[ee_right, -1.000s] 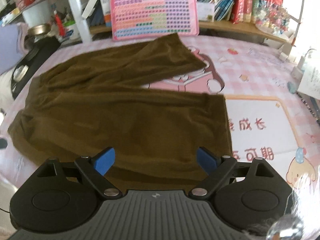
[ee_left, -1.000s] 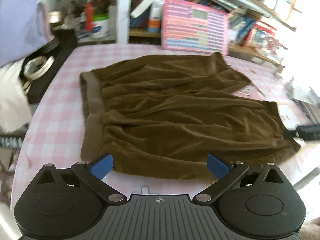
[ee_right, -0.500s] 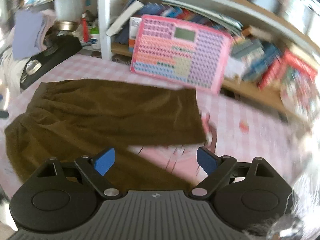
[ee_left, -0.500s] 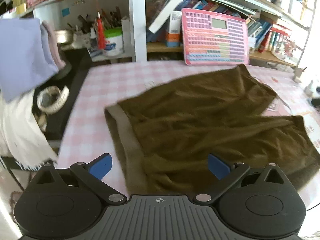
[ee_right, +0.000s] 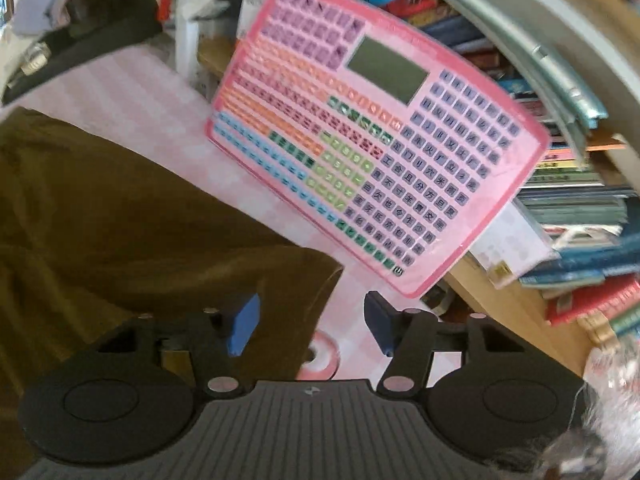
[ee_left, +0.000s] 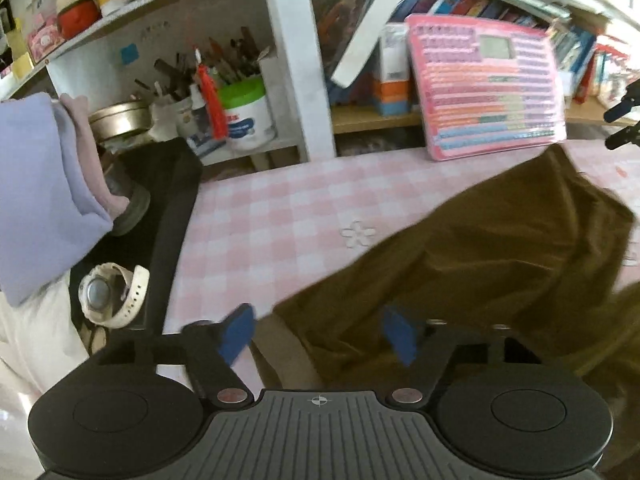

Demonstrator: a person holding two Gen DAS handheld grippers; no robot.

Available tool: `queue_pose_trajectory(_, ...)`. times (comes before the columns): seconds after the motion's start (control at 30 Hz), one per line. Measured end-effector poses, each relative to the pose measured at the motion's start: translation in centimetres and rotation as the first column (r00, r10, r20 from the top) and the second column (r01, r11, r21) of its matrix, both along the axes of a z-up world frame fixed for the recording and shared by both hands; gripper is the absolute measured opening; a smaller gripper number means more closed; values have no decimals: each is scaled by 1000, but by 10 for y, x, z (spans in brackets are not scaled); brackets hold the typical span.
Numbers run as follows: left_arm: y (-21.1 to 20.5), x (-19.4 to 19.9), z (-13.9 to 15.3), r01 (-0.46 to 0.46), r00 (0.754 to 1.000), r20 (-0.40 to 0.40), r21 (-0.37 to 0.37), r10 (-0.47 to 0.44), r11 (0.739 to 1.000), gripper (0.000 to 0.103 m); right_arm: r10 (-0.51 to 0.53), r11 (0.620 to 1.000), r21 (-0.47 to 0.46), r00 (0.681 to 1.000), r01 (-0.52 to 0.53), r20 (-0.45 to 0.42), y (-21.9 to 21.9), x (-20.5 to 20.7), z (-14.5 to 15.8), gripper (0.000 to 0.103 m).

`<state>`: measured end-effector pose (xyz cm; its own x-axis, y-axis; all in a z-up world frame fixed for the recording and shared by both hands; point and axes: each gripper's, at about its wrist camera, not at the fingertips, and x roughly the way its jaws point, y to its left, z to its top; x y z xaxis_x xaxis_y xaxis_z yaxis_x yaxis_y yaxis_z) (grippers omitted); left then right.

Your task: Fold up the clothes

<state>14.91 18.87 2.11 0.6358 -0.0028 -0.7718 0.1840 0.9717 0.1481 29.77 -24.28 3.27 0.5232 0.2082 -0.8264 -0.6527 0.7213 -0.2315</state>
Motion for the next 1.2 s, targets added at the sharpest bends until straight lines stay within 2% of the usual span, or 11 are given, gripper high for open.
queue_pose_trajectory(0.23,-8,41,-30,70,993,-99,61,-64,996,62,163,980,-115,987,-164,-19,17,32,-33,56)
queue_pose_trajectory(0.43,-17,57,-40,132,984,-127,47,-125,990,62,248,961,-125,969,-248,-17,32,53,-50,53)
queue_pose_trajectory(0.57,-17,64,-44,167,976,-144,17,-163,986,62,256,957,-121,964,-263,-70,37,72,-63,49)
queue_pose_trajectory(0.73,-14,67,-51,225,959,-182,11,-219,974,62,216,971,-73,965,-229,-146,26,88,-70,46)
queue_pose_trajectory(0.83,-16,67,-54,252,949,-196,9,-245,968,61,192,979,-28,963,-201,-188,19,92,-70,30)
queue_pose_trajectory(0.9,-18,68,-56,273,944,-199,15,-264,962,61,192,980,-22,963,-200,-191,17,90,-68,14)
queue_pose_trajectory(1.0,-20,72,-59,295,937,-203,28,-284,955,43,203,978,-9,969,-206,-138,14,82,-56,11)
queue_pose_trajectory(1.17,-25,77,-66,337,923,-211,45,-321,940,33,188,982,-1,982,-188,3,6,62,-25,10)
queue_pose_trajectory(1.2,-25,78,-66,342,922,-209,42,-327,939,23,183,983,-7,983,-183,24,6,58,-20,10)
